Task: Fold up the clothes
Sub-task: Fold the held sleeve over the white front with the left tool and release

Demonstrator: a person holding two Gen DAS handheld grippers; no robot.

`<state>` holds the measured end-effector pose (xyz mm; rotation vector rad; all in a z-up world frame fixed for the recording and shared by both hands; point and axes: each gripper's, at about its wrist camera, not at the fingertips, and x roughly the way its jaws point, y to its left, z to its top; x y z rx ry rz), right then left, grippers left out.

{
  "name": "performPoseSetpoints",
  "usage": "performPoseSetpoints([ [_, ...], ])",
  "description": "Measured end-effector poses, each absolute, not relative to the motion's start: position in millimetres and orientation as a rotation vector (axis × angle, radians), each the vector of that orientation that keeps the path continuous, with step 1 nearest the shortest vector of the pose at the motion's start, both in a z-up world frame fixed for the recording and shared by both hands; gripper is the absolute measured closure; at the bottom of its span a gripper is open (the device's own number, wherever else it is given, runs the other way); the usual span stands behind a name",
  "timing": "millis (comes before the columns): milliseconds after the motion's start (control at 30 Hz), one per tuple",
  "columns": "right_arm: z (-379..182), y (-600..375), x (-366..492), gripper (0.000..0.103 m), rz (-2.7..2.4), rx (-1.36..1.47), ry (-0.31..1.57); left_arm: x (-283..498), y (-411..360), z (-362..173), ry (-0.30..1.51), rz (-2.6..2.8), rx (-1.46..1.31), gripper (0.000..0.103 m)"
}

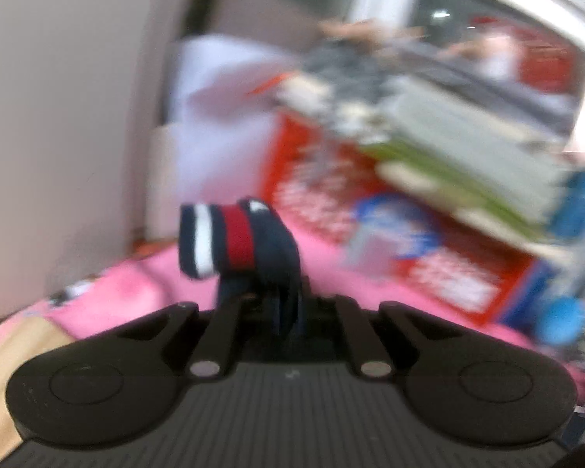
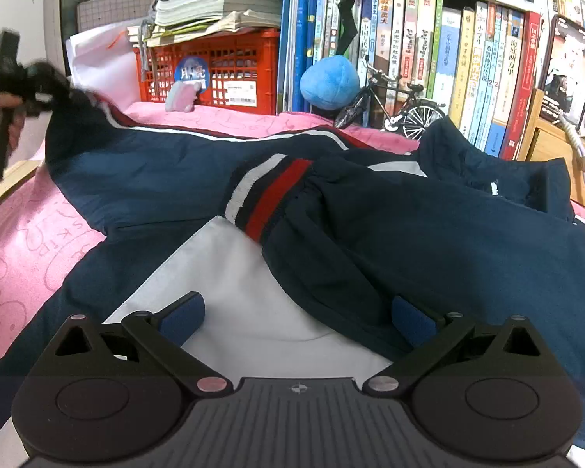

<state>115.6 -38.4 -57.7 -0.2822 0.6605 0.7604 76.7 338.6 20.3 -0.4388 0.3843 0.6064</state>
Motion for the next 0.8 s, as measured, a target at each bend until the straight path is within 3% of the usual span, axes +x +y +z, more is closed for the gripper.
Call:
performPoseSetpoints([
  [200,-49,-61,116,0.003,0.756,-0.171,0.644,81,218,78,0.277,0.265,-0.28,0.097],
  [333,-26,-127,106,0.003,0.722,-0.007,0.604,89,112,102,0.256,-0.002,-0.14,0.096],
  [500,-7,-242,92,0.002,0.545,0.169,0.504,113,-28,65,0.361,-0.221,0.018,0.091],
  [567,-9,-283,92,0.002,0.471,0.221,0.506,128,-80,27,0.478,-0.278,0.056,0.08],
  [700,-27,-335,93,0.002,0.364,0.286,0.553,112,-119,-17,0.561,-0.424,0.044,0.074],
  [767,-37,-348,92,0.002,0.345,0.304,0.575,89,-126,-17,0.548,-0.468,0.068,0.056],
  [800,-40,-350,94,0.002,0.343,0.31,0.588,79,-123,-14,0.533,-0.476,0.083,0.052],
])
